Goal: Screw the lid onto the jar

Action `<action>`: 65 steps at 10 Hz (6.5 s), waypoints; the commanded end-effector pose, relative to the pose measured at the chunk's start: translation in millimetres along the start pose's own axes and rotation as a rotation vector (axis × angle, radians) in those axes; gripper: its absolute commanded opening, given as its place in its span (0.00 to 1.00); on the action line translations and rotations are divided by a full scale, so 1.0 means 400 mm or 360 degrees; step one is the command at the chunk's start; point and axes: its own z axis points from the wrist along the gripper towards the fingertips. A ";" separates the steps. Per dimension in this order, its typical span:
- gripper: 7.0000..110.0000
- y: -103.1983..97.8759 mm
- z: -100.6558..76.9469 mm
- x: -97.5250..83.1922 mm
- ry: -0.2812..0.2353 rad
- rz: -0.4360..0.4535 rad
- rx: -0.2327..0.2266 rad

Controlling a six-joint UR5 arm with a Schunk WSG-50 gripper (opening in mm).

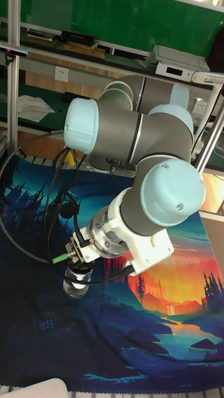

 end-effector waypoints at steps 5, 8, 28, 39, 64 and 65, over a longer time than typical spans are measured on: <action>0.00 0.005 -0.004 -0.004 -0.0010 0.0013 -0.0047; 0.00 0.003 -0.017 -0.007 0.0004 0.0018 -0.0050; 0.00 -0.012 -0.012 -0.034 -0.0104 0.0164 -0.0172; 0.00 -0.023 -0.025 -0.090 -0.0266 0.0554 -0.0270; 0.00 0.001 -0.048 -0.042 -0.0504 0.0753 -0.0292; 0.00 0.004 -0.045 -0.034 -0.0503 0.0758 -0.0285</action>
